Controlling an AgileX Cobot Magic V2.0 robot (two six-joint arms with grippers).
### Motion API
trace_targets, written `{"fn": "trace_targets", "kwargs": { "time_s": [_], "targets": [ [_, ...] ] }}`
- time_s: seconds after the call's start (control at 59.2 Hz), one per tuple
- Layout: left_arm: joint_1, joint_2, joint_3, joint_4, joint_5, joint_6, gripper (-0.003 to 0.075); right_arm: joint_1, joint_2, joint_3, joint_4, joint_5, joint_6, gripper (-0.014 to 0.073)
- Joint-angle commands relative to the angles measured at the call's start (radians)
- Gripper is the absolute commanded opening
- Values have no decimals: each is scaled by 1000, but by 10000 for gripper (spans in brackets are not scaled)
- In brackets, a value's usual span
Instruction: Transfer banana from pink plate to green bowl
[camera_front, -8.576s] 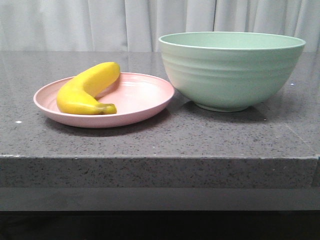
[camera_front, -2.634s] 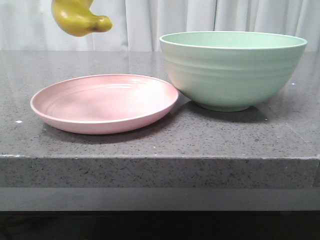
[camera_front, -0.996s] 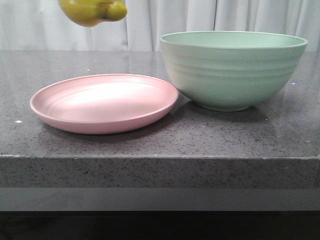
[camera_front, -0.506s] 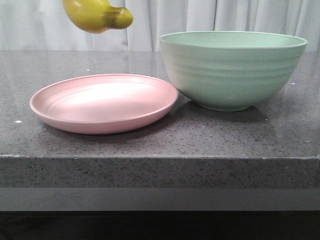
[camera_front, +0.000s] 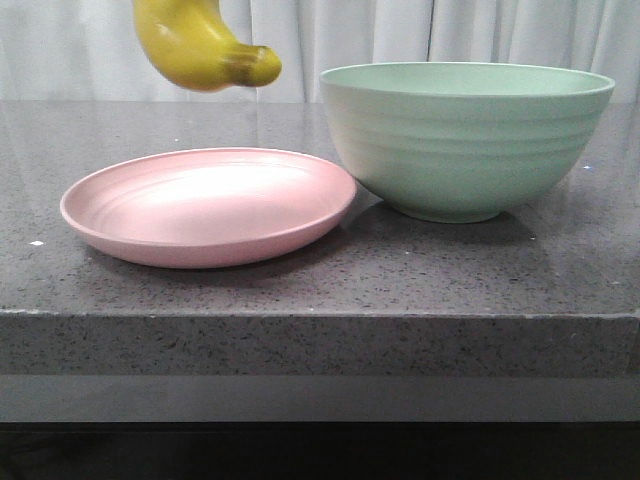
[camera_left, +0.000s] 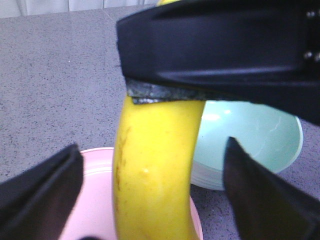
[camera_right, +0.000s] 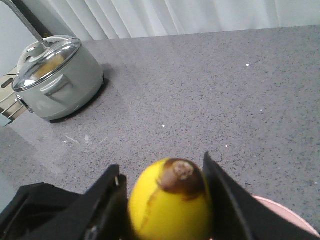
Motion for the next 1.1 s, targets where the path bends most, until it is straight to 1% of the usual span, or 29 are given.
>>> {"fn": "trace_targets", "kwargs": {
  "time_s": [0.0,0.152,0.219,0.388,0.523,0.726,0.861,0.996,1.08],
  "targets": [
    [-8,-23,-32,-8,-86,-1,666,0,-34,-37,2,-75,-8,58],
    [-8,-23,-32,-8,-86,-1,654,-7,-32,-37,2,-122,-9,58],
    [-8,-23,-32,-8,-86,-1,654,-28,-29,-37,1,-153,-9,58],
    [-8,-23,-32,-8,-86,-1,654,-121,-2,-37,1,-255,-9,58],
    [-8,-23,-32,-8,-86,-1,654,-214,3,-37,1,-275,-9,58],
    [-8,-23,-32,-8,-86,-1,651,-321,-58,-37,-61,-163,-66,58],
    [-8,-23,-32,-8,-86,-1,651,-379,-98,-37,-70,-71,-139,58],
    [-8,-23,-32,-8,-86,-1,651,-401,-65,-38,-71,51,-231,58],
    [-8,-23,-32,-8,-86,-1,651,-401,-27,-38,-71,73,-243,58]
  ]
}}
